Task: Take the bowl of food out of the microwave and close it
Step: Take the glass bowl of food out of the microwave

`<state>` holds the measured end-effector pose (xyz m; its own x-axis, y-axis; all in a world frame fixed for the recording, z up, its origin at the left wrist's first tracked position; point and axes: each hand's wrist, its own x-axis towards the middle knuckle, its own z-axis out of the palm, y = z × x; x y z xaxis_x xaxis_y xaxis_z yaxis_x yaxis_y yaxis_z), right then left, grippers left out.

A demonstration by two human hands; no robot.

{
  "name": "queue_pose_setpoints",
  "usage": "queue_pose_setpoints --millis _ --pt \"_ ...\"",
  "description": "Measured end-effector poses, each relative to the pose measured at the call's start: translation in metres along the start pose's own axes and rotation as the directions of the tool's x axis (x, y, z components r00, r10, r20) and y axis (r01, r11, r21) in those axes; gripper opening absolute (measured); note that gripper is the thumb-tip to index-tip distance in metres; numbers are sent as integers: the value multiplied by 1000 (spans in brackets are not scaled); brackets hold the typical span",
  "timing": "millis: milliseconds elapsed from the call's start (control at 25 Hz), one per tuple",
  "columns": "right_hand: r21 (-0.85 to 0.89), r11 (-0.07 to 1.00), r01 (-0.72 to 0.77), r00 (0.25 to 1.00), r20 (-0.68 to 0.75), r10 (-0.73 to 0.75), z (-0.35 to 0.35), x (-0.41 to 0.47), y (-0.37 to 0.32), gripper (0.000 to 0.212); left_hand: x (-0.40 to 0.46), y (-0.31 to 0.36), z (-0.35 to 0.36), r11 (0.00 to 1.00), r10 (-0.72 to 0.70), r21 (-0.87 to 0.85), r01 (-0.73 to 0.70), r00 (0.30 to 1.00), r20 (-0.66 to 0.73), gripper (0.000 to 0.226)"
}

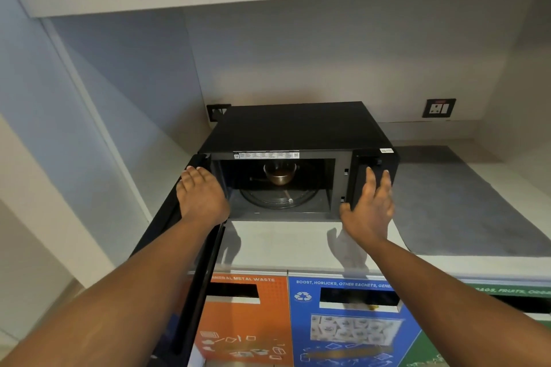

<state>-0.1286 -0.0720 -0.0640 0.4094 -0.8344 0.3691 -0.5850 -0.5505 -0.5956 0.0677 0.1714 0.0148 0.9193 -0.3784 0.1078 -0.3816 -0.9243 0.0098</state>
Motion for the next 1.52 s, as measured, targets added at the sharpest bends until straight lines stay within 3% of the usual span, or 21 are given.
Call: queue_pose_setpoints --millis 520,1040,1160,1320,1520 --pt "3 1000 14 1000 17 -14 10 2 -5 93 -2 -19 7 993 100 65 -93 989 -105 89" --pt "60 997 56 997 47 -59 0 3 -8 90 -3 -18 12 993 96 85 -84 984 -151 87" --pt "47 995 92 994 51 -95 0 1 -8 86 -6 -15 13 994 111 33 -107 974 -197 80" --pt "59 964 257 964 53 -261 0 -1 -13 72 -16 -2 18 976 202 -26 -217 939 -279 68" --pt "160 905 393 887 195 -419 13 1 -22 56 -21 37 32 891 233 -311 -330 922 -309 54"
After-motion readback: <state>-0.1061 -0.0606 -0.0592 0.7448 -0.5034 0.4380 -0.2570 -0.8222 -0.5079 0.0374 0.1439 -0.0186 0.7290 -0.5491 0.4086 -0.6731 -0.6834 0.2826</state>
